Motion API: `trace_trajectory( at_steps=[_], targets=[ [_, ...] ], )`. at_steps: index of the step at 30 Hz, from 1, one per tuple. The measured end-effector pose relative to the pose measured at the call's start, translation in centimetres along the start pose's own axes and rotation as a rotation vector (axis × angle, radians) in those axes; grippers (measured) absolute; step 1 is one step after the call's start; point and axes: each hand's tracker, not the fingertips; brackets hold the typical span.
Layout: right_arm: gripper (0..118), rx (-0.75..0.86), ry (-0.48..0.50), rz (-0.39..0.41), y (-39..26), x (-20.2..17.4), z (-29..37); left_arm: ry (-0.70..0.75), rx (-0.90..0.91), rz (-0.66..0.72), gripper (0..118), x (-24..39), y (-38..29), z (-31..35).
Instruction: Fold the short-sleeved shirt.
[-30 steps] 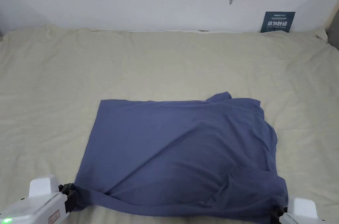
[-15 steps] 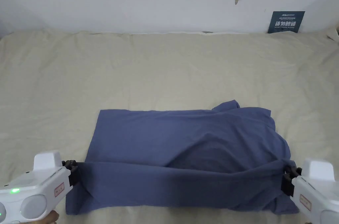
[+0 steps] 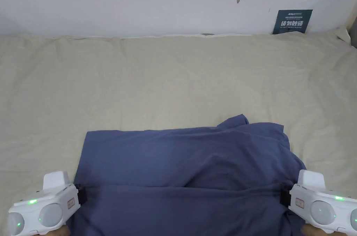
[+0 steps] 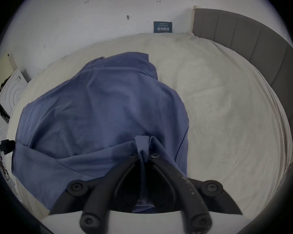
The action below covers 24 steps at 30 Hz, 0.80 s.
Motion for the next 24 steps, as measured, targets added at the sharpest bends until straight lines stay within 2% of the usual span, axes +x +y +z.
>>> trace_trajectory(
  at_steps=[1,2,3,4,5,6,7,13,18,20,21,23,24],
  targets=[
    [47,0.0,-0.002,0.003,0.0,-0.1,0.5,0.003,-0.007,-0.001,64,-0.1,0.0,0.2],
    [60,-0.003,-0.007,0.011,0.1,-0.2,1.0,0.004,-0.022,0.0,79,-0.2,0.1,0.4],
    [66,-0.007,-0.008,0.012,0.3,-0.1,1.6,0.001,-0.038,0.009,86,-0.4,0.2,0.9],
    [66,-0.004,0.001,0.007,0.4,0.0,2.2,-0.015,-0.052,0.015,86,-0.5,0.3,1.6],
    [83,0.019,0.016,-0.007,0.4,0.1,3.2,-0.039,-0.042,0.028,103,-0.5,0.3,2.7],
    [98,0.067,0.026,-0.02,0.4,0.4,4.2,-0.065,0.016,0.039,111,-0.3,0.3,4.1],
    [109,0.121,0.037,-0.027,0.5,0.4,5.6,-0.08,0.065,0.039,110,-0.1,0.4,5.6],
    [110,0.378,0.105,-0.036,0.6,0.2,15.4,-0.132,0.286,-0.008,109,2.1,1.6,15.0],
    [110,0.612,0.083,0.044,-1.0,-1.6,24.5,-0.116,0.497,-0.101,109,4.5,1.2,21.8],
    [105,0.687,0.059,0.088,-2.0,-2.1,26.8,-0.123,0.573,-0.126,97,5.4,0.5,23.7],
    [97,0.721,0.042,0.111,-2.6,-2.3,27.6,-0.124,0.608,-0.14,87,5.8,0.1,24.4],
    [61,0.772,0.011,0.158,-3.6,-2.9,29.4,-0.092,0.647,-0.166,63,6.9,-0.9,25.6],
    [38,0.781,-0.003,0.171,-4.0,-3.2,29.8,-0.079,0.664,-0.174,47,7.2,-1.4,25.6]
  ],
)
